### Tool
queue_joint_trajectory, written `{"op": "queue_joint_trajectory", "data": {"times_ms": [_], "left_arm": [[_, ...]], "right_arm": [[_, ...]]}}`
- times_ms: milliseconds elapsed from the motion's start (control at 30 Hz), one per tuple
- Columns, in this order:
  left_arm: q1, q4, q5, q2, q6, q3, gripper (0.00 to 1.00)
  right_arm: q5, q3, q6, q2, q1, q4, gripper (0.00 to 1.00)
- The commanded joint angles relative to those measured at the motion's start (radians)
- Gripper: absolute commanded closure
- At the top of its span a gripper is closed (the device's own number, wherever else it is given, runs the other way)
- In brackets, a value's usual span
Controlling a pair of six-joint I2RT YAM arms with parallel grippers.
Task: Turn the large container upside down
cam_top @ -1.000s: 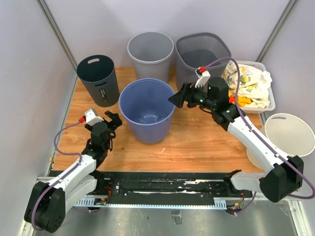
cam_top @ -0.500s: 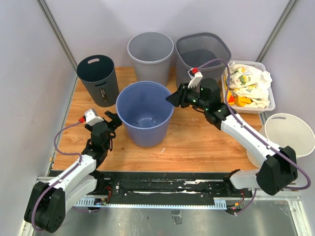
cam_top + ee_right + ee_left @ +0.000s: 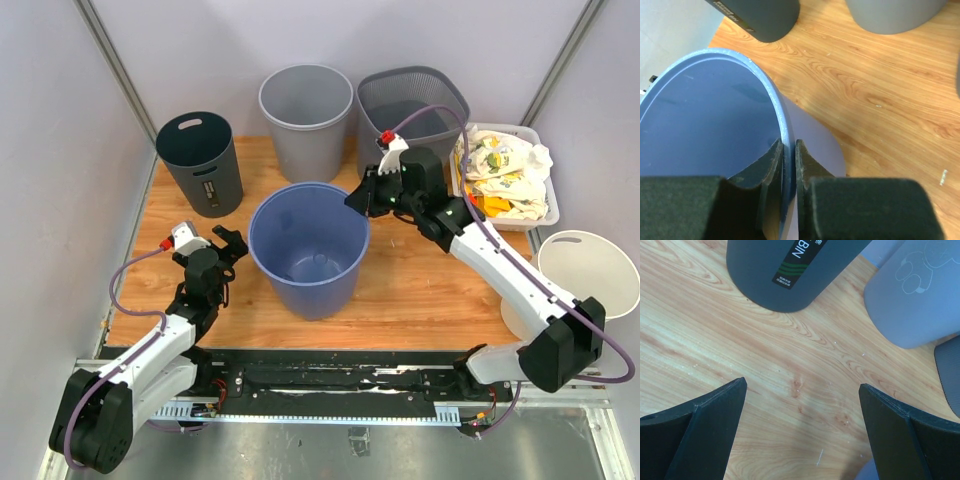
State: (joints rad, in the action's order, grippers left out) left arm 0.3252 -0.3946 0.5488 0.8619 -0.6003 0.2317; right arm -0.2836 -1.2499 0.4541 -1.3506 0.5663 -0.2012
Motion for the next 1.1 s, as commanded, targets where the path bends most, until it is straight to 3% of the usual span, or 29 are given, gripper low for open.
{"op": "queue_joint_trajectory", "data": {"times_ms": [0, 233, 400, 533, 833, 1067], "left_arm": [[0.007, -0.009, 0.014, -0.011, -0.010, 0.024, 0.00], [0.007, -0.003, 0.014, -0.017, -0.016, 0.025, 0.00], [0.008, -0.002, 0.011, -0.017, -0.024, 0.024, 0.00], [0.007, -0.004, 0.005, -0.013, -0.028, 0.024, 0.00], [0.007, 0.007, 0.002, -0.018, -0.029, 0.025, 0.00], [0.007, 0.013, 0.002, -0.023, -0.028, 0.029, 0.00]], "right_arm": [[0.133, -0.108, -0.080, 0.044, 0.017, -0.170, 0.99], [0.473, -0.310, -0.240, 0.073, 0.031, -0.472, 0.99], [0.679, -0.403, -0.308, 0.057, 0.039, -0.607, 0.99], [0.921, -0.439, -0.370, 0.033, 0.114, -0.666, 0.99], [1.160, -0.352, -0.394, -0.093, 0.282, -0.630, 0.99], [1.105, -0.262, -0.315, -0.170, 0.324, -0.550, 0.99]]}}
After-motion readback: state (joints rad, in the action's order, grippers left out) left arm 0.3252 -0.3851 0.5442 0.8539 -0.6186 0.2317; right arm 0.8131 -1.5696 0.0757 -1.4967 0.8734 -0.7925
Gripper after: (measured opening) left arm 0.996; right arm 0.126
